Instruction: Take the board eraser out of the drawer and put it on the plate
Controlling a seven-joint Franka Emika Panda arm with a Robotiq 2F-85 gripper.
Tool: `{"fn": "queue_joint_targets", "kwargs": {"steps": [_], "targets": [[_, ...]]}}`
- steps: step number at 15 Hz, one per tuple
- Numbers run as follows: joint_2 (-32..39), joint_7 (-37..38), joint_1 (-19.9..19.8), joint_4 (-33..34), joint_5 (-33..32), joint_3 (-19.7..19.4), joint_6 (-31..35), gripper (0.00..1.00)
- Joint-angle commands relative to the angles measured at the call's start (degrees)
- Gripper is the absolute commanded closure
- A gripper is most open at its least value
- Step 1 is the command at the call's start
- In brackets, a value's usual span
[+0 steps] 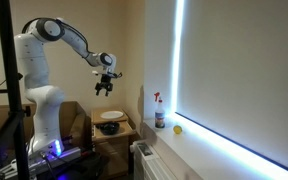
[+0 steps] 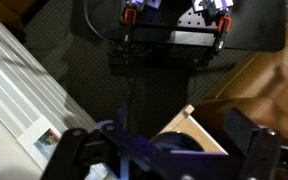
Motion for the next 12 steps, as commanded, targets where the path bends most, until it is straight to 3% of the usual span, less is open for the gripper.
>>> {"fn": "queue_joint_targets", "kwargs": {"steps": [1,6,8,12], "targets": [[4.41,2.28,2.08,-2.29,0.34,3.17,2.33,0.0],[4.83,2.71,2.45,-2.0,0.03,3.99,1.44,0.0],[9.21,3.57,2.53,-0.87,5.26,3.72,3.04,0.0],[18.65,9.24,4.75,2.3,23.42,6.46,11.37,0.0]]}}
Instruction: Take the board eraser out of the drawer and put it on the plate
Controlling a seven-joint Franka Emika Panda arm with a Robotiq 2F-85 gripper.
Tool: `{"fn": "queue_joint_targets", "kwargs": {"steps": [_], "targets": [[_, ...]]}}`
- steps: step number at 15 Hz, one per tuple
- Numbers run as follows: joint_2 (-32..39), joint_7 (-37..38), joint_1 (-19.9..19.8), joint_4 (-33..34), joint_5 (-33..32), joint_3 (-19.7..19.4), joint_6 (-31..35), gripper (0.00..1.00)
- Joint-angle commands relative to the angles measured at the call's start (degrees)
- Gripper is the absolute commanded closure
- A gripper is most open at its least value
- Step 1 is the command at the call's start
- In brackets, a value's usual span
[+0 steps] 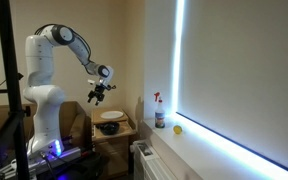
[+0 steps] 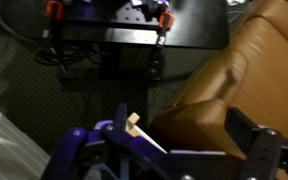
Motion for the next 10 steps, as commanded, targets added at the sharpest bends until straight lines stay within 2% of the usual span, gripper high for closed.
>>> {"fn": "queue_joint_targets", "kwargs": {"steps": [1,4,6,7,10], "targets": [[10.7,6.11,2.42,5.17,11.17,3.08,6.98,0.0],[18.08,12.79,4.85,10.13,12.53,5.13,11.06,0.0],[18.62,12.89,5.18,11.52,13.76,5.83,10.32,0.0],[17.32,12.02,5.24,9.01,12.39,5.61,10.99,0.0],[19.84,14.2,5.68,11.36,11.5,5.38,10.0,0.0]]}}
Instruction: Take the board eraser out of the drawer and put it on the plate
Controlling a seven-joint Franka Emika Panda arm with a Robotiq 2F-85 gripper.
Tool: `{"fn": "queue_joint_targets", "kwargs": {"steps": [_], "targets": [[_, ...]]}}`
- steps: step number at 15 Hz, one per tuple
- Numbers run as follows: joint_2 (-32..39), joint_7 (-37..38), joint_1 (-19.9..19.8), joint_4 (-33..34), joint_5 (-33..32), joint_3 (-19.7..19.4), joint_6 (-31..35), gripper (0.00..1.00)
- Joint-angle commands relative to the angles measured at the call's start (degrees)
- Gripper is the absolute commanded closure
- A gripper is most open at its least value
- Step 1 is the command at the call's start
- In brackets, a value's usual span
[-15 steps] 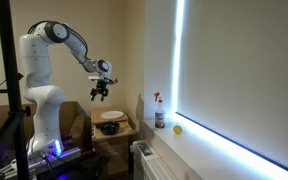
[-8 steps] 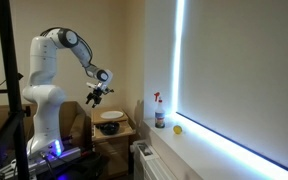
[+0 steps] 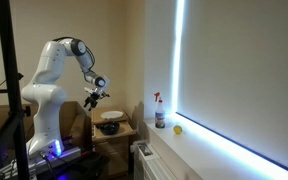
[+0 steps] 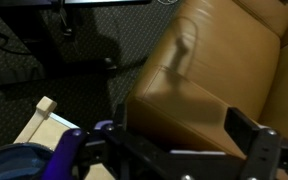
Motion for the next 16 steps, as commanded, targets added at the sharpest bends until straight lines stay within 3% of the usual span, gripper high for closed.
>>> {"fn": "queue_joint_targets", "kwargs": {"steps": [1,5,8,10,12,16], "targets": [[2.53,4.52,0.65,0.27,-1.92,-0.79,1.05,0.0],[6.78,10.81,2.65,-0.43,-2.63,-0.99,11.33,0.0],[9.81,17.56,6.09,-0.04,-9.45,-2.82,19.52,0.0],[11.72,24.14,9.99,1.32,-18.4,-5.58,20.25,0.0],[12.98,28.27,11.78,2.32,-23.06,-6.81,20.64,0.0],[12.55,29.11,11.01,1.81,-22.76,-5.44,20.28,0.0]]}}
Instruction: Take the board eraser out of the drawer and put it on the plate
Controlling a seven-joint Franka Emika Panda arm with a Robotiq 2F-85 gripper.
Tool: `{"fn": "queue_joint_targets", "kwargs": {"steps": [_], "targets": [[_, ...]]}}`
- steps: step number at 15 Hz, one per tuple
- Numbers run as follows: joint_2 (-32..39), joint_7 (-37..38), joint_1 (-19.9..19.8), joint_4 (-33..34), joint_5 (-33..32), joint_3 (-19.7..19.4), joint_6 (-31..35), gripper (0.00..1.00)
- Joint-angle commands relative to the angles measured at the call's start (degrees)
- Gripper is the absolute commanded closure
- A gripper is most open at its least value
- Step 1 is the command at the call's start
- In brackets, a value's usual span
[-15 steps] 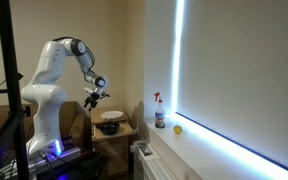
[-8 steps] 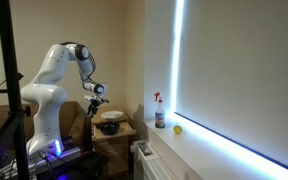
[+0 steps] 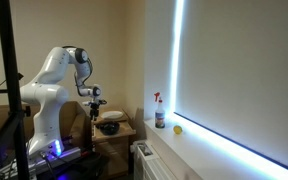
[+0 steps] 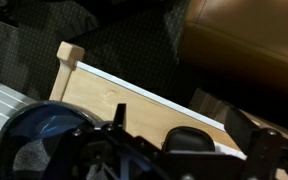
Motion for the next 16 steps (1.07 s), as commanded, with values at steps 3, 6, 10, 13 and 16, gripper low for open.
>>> {"fn": "queue_joint_targets", "kwargs": {"steps": [3,6,10,13,16], "targets": [[0.75,1.71,-0.54,-0.3,-0.06,-0.2,3.58,0.0],[2.3,5.33,-0.01,-1.79,-0.16,-1.26,13.9,0.0],[5.28,7.3,1.51,-2.2,-1.42,-3.27,20.45,0.0],[5.88,6.4,1.39,-1.44,-0.64,-3.29,19.42,0.0],[7.09,6.61,2.17,-1.48,-0.75,-4.04,20.53,0.0]]}}
